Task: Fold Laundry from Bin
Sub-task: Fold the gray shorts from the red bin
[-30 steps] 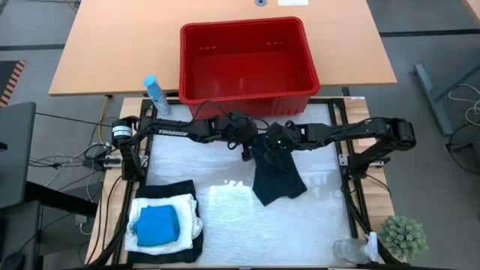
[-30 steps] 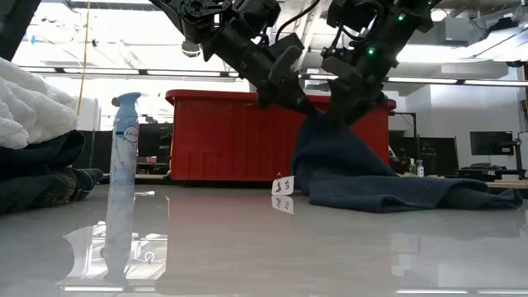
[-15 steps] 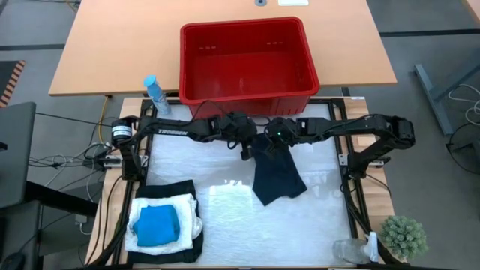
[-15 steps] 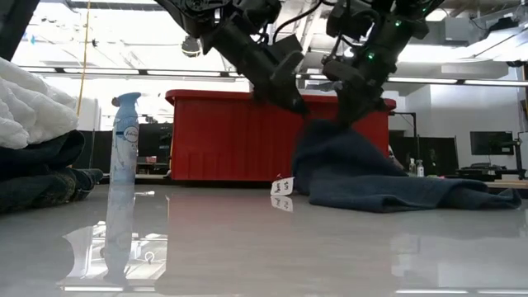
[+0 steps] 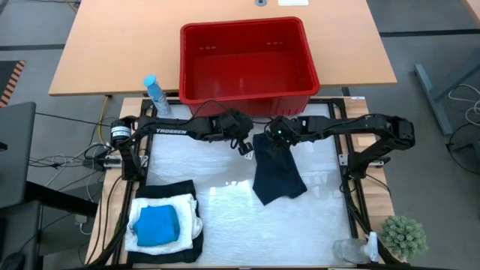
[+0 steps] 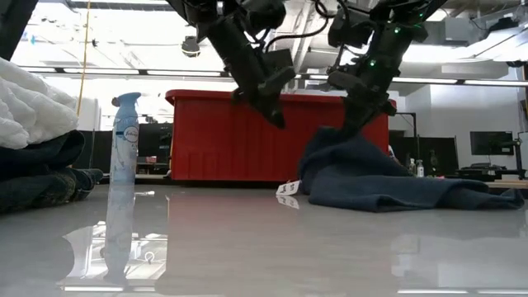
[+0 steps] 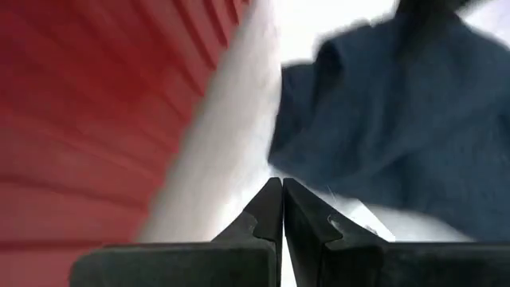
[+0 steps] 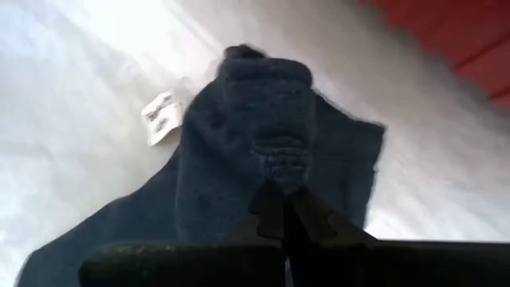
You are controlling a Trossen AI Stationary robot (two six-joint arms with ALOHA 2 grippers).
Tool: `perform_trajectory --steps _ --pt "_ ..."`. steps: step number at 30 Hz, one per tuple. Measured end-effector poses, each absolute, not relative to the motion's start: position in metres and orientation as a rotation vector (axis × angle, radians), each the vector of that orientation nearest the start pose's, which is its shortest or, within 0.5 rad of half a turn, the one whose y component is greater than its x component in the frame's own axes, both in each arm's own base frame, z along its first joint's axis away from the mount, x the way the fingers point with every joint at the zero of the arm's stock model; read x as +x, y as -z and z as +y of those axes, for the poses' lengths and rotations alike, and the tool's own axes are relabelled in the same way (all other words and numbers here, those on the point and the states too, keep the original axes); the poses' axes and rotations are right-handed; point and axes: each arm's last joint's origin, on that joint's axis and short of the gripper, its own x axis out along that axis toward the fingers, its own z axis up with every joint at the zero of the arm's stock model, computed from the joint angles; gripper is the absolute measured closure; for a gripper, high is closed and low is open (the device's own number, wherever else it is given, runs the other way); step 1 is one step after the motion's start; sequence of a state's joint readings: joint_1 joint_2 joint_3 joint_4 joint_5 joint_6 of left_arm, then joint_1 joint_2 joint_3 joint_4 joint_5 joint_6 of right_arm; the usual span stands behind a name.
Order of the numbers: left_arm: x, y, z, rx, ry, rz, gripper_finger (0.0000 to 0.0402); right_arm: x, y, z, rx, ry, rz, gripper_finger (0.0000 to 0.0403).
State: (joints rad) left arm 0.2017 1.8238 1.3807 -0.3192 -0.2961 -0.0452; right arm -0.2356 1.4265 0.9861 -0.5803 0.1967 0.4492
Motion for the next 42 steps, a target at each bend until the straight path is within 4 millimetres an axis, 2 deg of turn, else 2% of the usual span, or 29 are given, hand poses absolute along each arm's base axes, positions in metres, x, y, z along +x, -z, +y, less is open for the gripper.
perform_trajectory --steps 7,12,19,25,31,34,38,42 --pt "0.39 -0.222 0.06 -0.076 -0.374 0.819 0.0401 0.265 -0.233 -0.087 0.459 0.689 0.912 0.0384" --pt "0.389 -0.204 0.038 -0.107 -0.287 0.824 0.0401 0.256 -0.229 -0.097 0.485 0.747 0.968 0.0384" --pt "0.387 -0.184 0.018 -0.261 -0.231 0.709 0.0402 0.242 -0.225 -0.107 0.483 0.851 1.053 0.0384" --pt "0.379 -0.166 0.001 -0.234 -0.15 0.675 0.04 0.241 -0.225 -0.109 0.47 0.846 1.057 0.0384" --pt "0.374 -0.157 -0.013 -0.16 0.04 0.651 0.0363 0.242 -0.225 -0.109 0.465 0.831 1.06 0.0384" --pt "0.376 -0.161 -0.022 -0.124 0.108 0.589 0.0336 0.242 -0.226 -0.11 0.479 0.837 1.047 0.0384" --pt "0.378 -0.165 -0.03 -0.088 0.044 0.535 0.0313 0.248 -0.228 -0.112 0.52 0.801 0.984 0.0384" --pt "0.377 -0.161 -0.029 -0.061 0.016 0.565 0.0313 0.25 -0.229 -0.113 0.535 0.793 0.951 0.0384"
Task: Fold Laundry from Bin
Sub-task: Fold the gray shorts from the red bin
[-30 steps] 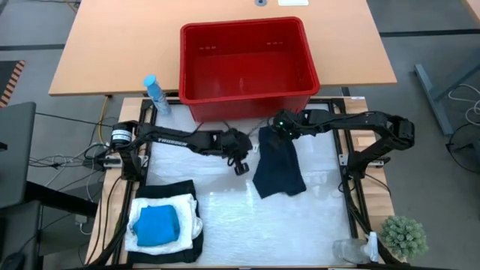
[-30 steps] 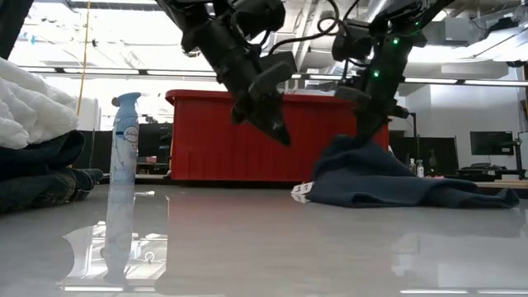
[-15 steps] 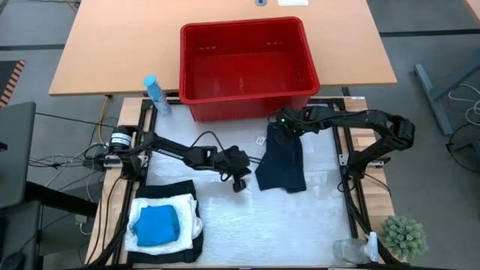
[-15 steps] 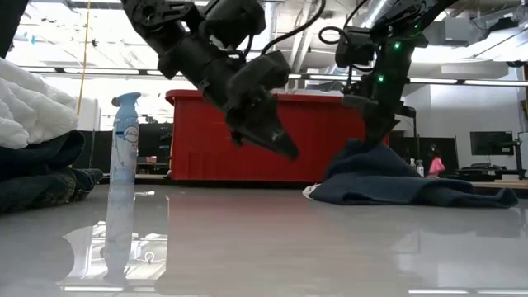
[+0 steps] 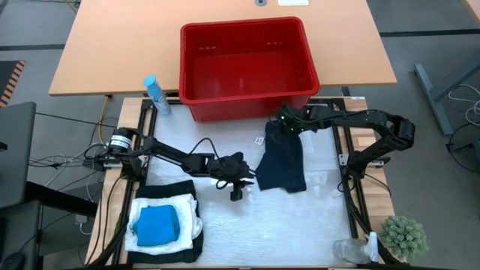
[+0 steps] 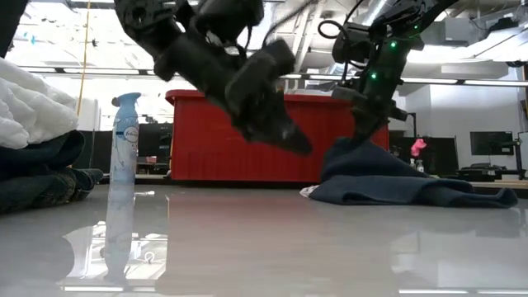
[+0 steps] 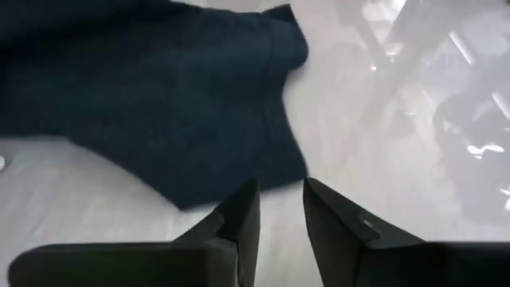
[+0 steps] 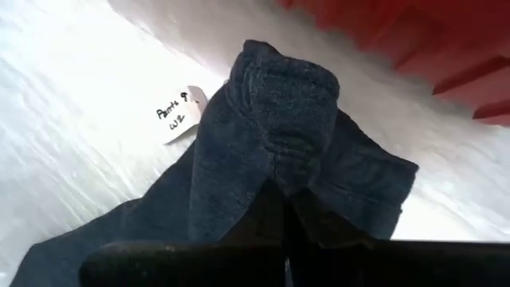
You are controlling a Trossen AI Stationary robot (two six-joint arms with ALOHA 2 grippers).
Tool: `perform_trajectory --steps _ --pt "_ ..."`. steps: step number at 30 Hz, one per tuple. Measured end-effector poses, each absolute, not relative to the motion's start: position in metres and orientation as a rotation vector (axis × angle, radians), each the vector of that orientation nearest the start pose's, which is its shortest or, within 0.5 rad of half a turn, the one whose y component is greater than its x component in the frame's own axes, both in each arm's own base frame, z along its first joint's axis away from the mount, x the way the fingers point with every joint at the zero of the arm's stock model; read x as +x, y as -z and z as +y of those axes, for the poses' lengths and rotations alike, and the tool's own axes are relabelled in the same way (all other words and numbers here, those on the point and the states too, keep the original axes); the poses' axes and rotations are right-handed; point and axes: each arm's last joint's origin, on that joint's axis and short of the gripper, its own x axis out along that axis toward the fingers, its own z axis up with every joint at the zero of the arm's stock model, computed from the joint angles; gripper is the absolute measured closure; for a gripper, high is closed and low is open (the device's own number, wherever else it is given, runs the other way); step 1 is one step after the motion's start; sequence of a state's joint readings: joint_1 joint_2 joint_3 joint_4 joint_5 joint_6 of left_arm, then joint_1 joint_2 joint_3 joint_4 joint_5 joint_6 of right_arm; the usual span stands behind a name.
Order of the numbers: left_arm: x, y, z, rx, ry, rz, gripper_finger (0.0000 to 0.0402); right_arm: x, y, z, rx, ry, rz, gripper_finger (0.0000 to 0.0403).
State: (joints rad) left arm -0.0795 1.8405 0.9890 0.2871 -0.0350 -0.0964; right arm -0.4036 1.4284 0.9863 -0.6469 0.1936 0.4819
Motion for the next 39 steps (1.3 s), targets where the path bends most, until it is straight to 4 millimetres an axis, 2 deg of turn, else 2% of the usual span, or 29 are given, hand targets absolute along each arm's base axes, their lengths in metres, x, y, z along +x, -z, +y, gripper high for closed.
perform_trajectory --steps 4,9,16,24,29,35,39 --pt "0.383 -0.141 -0.033 -0.037 0.046 0.604 0.0328 0.25 -0.229 -0.114 0.548 0.783 0.95 0.0384" --pt "0.4 -0.123 -0.042 0.025 0.069 0.616 0.0354 0.25 -0.229 -0.114 0.552 0.777 0.955 0.0384" --pt "0.423 -0.117 -0.042 0.032 -0.021 0.596 0.0398 0.25 -0.229 -0.112 0.558 0.764 0.961 0.0384" --pt "0.441 -0.11 -0.043 0.005 -0.013 0.656 0.04 0.249 -0.229 -0.112 0.561 0.759 0.965 0.0384" --pt "0.447 -0.123 -0.04 0.053 -0.099 0.694 0.0401 0.251 -0.238 -0.113 0.551 0.756 0.955 0.0384" --pt "0.473 -0.169 -0.029 0.182 -0.168 0.571 0.0401 0.253 -0.253 -0.121 0.524 0.78 0.918 0.0384" --pt "0.482 -0.188 -0.016 0.267 -0.176 0.539 0.0401 0.25 -0.26 -0.128 0.505 0.789 0.938 0.0384"
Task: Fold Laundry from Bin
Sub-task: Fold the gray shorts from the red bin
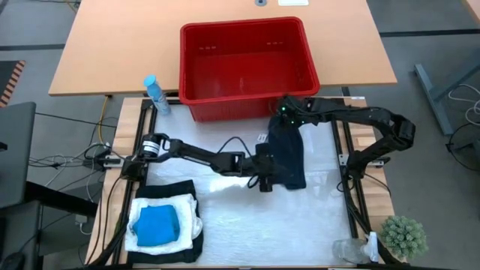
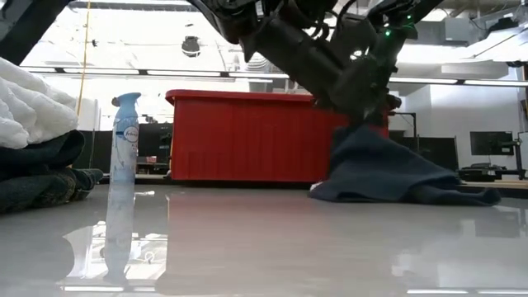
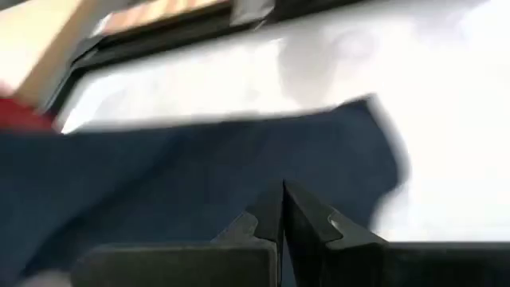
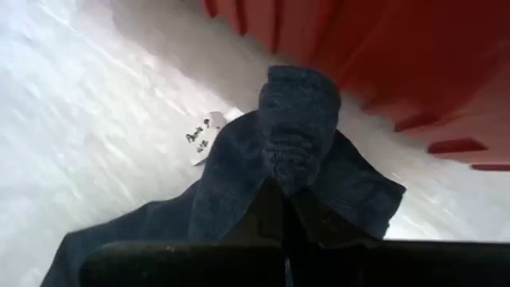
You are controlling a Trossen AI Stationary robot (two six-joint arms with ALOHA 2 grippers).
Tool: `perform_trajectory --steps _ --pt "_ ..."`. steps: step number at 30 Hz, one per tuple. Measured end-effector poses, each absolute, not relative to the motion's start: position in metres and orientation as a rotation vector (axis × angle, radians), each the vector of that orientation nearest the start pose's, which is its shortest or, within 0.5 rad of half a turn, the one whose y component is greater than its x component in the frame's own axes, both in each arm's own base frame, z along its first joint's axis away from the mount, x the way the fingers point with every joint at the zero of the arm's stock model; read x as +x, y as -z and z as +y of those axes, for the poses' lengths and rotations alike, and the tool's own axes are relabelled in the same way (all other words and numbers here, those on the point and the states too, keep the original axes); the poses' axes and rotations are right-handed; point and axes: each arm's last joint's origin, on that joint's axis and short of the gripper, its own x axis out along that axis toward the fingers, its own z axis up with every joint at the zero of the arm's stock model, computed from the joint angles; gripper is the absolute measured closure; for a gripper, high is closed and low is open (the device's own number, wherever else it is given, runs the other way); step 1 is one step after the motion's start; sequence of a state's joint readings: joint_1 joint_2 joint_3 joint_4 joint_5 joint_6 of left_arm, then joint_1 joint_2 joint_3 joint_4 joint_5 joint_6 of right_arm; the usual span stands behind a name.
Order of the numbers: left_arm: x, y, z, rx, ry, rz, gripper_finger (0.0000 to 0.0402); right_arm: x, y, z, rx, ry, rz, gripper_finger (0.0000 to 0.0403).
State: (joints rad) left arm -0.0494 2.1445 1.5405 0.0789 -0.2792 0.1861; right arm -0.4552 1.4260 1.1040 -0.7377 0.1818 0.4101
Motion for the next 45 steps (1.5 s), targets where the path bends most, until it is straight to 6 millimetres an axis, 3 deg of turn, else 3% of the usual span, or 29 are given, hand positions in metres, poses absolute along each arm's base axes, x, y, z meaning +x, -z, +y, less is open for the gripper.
perform_trajectory --steps 4,7,14,17,21,31,41,45 --pt "0.484 -0.193 -0.011 0.167 0.099 0.527 0.0401 0.243 -0.261 -0.137 0.512 0.82 0.953 0.0384" --pt "0.485 -0.183 -0.022 0.129 0.213 0.55 0.0401 0.238 -0.26 -0.143 0.523 0.846 0.963 0.0384" --pt "0.493 -0.147 -0.053 0.221 0.193 0.544 0.0401 0.228 -0.257 -0.151 0.575 0.904 0.999 0.0384" --pt "0.495 -0.137 -0.06 0.274 0.044 0.545 0.0401 0.226 -0.257 -0.153 0.576 0.91 1.008 0.0384" --pt "0.497 -0.143 -0.057 0.277 -0.069 0.501 0.0401 0.226 -0.258 -0.155 0.574 0.936 0.983 0.0384" --pt "0.505 -0.149 -0.044 0.217 -0.032 0.364 0.0401 0.23 -0.261 -0.157 0.58 0.942 0.921 0.0384" --pt "0.506 -0.139 -0.046 0.225 -0.042 0.394 0.0401 0.238 -0.304 -0.167 0.559 0.934 0.773 0.0384" --pt "0.506 -0.142 -0.043 0.224 -0.106 0.372 0.0401 0.238 -0.31 -0.168 0.565 0.938 0.748 0.0384"
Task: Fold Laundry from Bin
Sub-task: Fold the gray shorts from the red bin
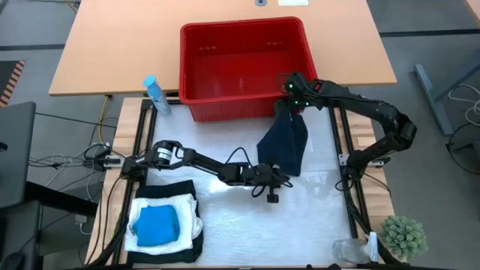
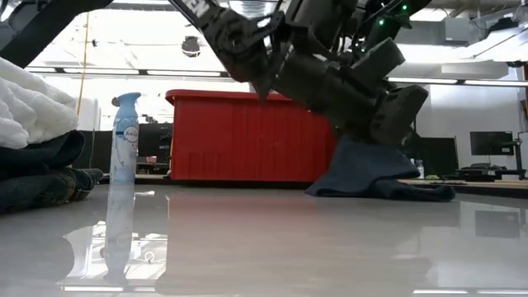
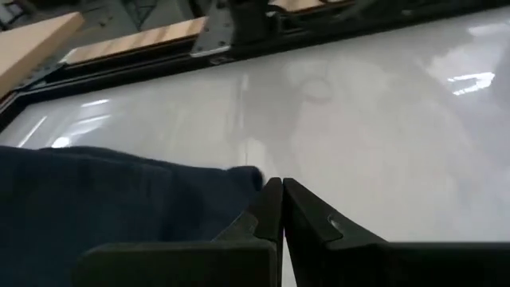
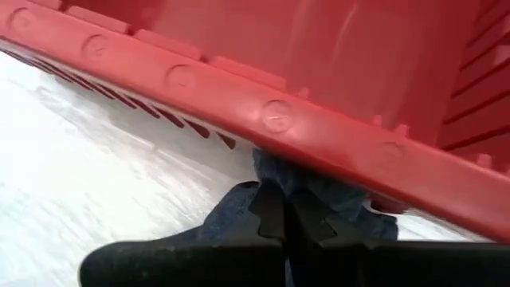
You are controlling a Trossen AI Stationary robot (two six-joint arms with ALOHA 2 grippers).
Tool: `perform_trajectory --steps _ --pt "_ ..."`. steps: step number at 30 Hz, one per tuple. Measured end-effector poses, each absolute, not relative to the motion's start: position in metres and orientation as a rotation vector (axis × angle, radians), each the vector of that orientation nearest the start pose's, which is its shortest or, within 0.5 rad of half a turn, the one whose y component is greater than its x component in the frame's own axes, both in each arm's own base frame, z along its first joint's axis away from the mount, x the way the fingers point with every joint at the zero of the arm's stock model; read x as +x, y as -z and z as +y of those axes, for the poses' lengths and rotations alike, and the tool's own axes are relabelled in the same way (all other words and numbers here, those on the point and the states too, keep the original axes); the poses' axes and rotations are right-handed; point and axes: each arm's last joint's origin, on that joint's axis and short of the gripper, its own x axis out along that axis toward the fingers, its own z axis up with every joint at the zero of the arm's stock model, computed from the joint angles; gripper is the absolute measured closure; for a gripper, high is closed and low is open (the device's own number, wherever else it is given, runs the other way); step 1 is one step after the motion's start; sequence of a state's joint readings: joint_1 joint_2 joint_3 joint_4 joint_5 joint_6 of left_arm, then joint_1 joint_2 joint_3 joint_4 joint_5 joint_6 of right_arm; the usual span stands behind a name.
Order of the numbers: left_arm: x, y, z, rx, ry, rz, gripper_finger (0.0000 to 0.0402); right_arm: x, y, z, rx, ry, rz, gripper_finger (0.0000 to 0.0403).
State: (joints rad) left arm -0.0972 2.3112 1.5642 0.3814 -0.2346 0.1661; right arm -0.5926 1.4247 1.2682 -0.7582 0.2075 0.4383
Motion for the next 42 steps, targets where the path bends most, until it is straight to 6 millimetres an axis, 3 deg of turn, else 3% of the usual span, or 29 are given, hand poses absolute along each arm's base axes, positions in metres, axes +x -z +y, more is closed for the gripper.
perform_trajectory --steps 7,15,19,26,30,35,42 --pt "0.515 -0.122 -0.027 0.145 -0.172 0.363 0.0401 0.241 -0.311 -0.166 0.571 0.932 0.728 0.0384" --pt "0.515 -0.122 -0.015 0.147 -0.308 0.422 0.0401 0.245 -0.312 -0.164 0.59 0.888 0.704 0.0384" --pt "0.513 -0.115 -0.01 0.05 -0.277 0.49 0.0401 0.249 -0.313 -0.161 0.605 0.853 0.688 0.0384" --pt "0.511 -0.113 -0.008 0.053 -0.301 0.518 0.0401 0.249 -0.313 -0.16 0.61 0.842 0.69 0.0384" --pt "0.503 -0.1 -0.008 -0.001 -0.212 0.688 0.0401 0.252 -0.313 -0.156 0.606 0.826 0.695 0.0384" --pt "0.484 -0.094 -0.024 -0.095 -0.135 0.949 0.0401 0.252 -0.31 -0.148 0.609 0.833 0.752 0.0384" --pt "0.469 -0.097 -0.071 -0.064 -0.076 1.054 0.0401 0.238 -0.297 -0.127 0.566 0.892 1.021 0.0384"
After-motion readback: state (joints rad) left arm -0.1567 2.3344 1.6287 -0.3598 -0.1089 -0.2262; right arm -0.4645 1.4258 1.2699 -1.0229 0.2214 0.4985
